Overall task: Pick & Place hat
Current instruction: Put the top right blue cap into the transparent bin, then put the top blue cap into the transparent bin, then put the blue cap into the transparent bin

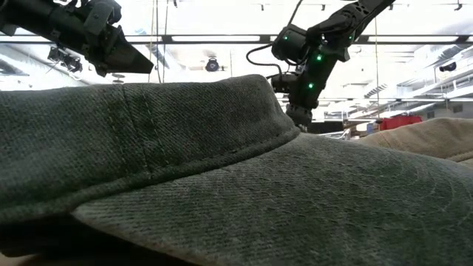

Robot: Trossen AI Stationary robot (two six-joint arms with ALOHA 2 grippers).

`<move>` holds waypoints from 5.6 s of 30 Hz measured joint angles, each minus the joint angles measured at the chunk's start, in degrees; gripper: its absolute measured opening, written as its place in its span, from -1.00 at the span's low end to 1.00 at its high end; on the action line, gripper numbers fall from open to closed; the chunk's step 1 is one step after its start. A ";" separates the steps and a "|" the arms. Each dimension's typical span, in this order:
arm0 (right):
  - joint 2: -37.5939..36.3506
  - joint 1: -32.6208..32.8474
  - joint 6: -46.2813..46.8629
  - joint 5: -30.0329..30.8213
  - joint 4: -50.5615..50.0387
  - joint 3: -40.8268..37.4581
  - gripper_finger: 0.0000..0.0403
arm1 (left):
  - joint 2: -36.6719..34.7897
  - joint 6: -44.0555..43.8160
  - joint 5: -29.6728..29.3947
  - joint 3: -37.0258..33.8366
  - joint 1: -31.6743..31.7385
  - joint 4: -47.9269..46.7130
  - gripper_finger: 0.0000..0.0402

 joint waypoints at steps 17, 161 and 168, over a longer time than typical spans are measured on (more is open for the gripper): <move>-0.22 6.12 0.32 6.88 -10.55 3.44 -0.03 | 0.00 -1.30 0.00 0.00 0.00 0.02 -0.39; -10.16 22.57 7.37 -24.24 -6.20 7.45 -0.03 | 0.04 -5.05 -0.81 0.00 -0.09 -2.51 -0.39; -10.14 26.64 8.02 -38.53 -0.34 5.17 -0.03 | 0.04 -6.13 5.84 0.00 -0.09 -2.50 -0.39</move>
